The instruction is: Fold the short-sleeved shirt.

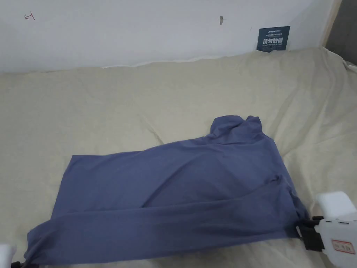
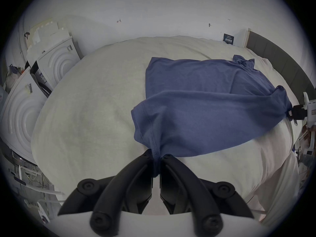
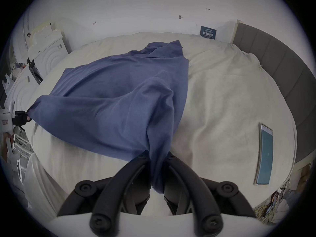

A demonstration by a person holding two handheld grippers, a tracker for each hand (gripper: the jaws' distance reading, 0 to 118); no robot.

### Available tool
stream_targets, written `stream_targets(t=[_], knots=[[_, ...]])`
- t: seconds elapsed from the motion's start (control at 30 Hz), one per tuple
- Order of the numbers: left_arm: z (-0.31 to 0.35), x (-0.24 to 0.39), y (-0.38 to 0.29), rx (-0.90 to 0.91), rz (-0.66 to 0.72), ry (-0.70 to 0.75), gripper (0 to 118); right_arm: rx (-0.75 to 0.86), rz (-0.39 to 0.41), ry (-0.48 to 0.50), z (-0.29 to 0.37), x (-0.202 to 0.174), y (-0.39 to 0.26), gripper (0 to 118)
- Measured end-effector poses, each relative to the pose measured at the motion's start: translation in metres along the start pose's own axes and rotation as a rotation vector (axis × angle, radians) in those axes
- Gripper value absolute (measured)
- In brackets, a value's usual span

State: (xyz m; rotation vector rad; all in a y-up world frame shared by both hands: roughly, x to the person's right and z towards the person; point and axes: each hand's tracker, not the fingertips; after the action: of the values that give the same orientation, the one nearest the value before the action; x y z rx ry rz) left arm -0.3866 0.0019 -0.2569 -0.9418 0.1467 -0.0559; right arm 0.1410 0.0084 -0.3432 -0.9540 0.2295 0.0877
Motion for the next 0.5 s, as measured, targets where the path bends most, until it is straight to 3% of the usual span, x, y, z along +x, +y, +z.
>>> stream_targets(t=[0.17, 0.4, 0.43, 0.47, 0.5], knots=[[0.020, -0.011, -0.028, -0.025, -0.011, -0.009, 7, -0.013, -0.058, 0.072, 0.037, 0.004, -0.027, 13], [0.026, -0.002, -0.072, -0.099, 0.014, -0.028, 7, -0.104, -0.081, 0.085, 0.035, -0.004, -0.076, 13], [0.025, 0.001, -0.078, -0.090, -0.004, -0.023, 11, -0.105, -0.096, 0.082, 0.033, -0.004, -0.080, 18], [0.027, 0.005, -0.081, -0.042, -0.053, 0.001, 20, -0.099, -0.110, 0.084, 0.031, -0.003, -0.082, 35], [0.030, 0.007, -0.081, -0.005, -0.066, 0.015, 37, -0.089, -0.107, 0.070, 0.033, -0.005, -0.082, 65]])
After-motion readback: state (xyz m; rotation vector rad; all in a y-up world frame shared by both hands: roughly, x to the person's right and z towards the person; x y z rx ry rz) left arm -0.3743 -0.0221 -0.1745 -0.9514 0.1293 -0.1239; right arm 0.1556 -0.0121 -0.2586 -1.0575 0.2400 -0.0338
